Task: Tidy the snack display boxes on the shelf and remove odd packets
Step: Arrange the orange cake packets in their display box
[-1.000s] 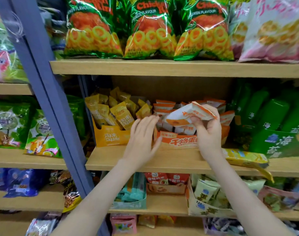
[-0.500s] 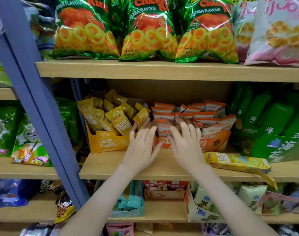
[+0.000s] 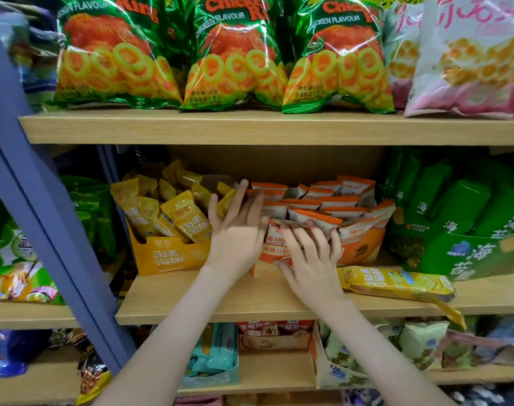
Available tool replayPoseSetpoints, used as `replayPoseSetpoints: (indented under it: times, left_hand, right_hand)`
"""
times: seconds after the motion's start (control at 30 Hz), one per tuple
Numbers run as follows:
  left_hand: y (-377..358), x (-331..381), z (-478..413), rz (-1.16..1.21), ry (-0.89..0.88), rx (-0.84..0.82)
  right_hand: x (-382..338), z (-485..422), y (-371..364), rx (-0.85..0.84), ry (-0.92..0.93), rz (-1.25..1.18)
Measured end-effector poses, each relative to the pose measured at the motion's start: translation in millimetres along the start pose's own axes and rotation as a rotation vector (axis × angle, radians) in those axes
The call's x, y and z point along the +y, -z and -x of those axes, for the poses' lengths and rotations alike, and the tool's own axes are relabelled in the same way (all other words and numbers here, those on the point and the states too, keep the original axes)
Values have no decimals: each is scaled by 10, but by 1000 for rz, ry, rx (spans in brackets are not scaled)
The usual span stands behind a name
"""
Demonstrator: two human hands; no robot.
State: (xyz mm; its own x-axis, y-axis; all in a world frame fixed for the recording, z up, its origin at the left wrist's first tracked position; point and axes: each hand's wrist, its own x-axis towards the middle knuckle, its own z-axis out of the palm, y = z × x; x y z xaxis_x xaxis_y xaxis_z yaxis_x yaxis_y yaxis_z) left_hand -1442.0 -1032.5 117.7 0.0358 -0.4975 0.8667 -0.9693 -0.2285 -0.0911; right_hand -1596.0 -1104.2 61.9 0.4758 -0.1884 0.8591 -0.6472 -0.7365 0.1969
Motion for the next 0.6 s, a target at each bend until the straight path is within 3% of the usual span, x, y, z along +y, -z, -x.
replayPoseSetpoints:
  times: [0.43, 0.6]
  left_hand:
    - [91, -209, -118, -93, -192, -8]
    - [314, -61, -178, 51, -83, 212]
  right_hand:
    - [6, 59, -60, 32, 2, -23]
    - [-1, 57, -68, 25, 1, -49]
